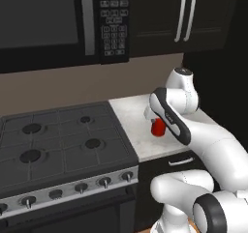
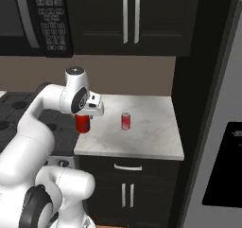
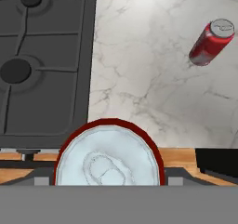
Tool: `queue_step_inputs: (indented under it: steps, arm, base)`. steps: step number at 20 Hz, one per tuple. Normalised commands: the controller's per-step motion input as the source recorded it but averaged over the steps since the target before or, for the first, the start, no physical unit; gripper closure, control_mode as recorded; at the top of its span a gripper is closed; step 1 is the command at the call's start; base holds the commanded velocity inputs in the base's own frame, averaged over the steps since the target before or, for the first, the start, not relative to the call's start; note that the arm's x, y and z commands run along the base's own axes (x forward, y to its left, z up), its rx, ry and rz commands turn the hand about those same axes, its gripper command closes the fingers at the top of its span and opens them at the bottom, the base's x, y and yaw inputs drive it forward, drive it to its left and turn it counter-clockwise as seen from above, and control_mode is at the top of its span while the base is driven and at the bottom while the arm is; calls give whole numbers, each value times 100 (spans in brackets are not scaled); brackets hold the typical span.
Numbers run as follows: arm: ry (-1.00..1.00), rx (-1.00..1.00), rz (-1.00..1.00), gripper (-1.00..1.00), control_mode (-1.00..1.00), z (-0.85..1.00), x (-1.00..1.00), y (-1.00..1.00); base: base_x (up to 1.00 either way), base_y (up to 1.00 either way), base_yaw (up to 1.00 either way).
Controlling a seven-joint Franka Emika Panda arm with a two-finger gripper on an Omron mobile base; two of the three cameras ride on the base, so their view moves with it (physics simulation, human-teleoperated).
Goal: Four empty soda cans are scattered around the kitchen. Gather all the cans and cluster them next to the stove for recycling.
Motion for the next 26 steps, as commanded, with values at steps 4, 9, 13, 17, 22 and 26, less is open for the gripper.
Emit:
queue_step_inputs:
  steps: [4, 9, 13, 17, 22, 26]
  arm:
    - [0, 0, 0, 100, 100, 0, 0, 0]
    - [0, 0, 0, 100, 100, 0, 0, 0]
    - [0, 0, 0, 100, 100, 0, 0, 0]
    - [0, 0, 0, 100, 100, 0, 0, 0]
    - [0, 0, 0, 100, 100, 0, 0, 0]
    - [0, 0, 0, 100, 100, 0, 0, 0]
  base:
    - [37, -47, 5]
    - [38, -40, 4]
    - [35, -26, 1]
    - [4, -6, 0]
    - [0, 0, 0]
    - [0, 0, 0]
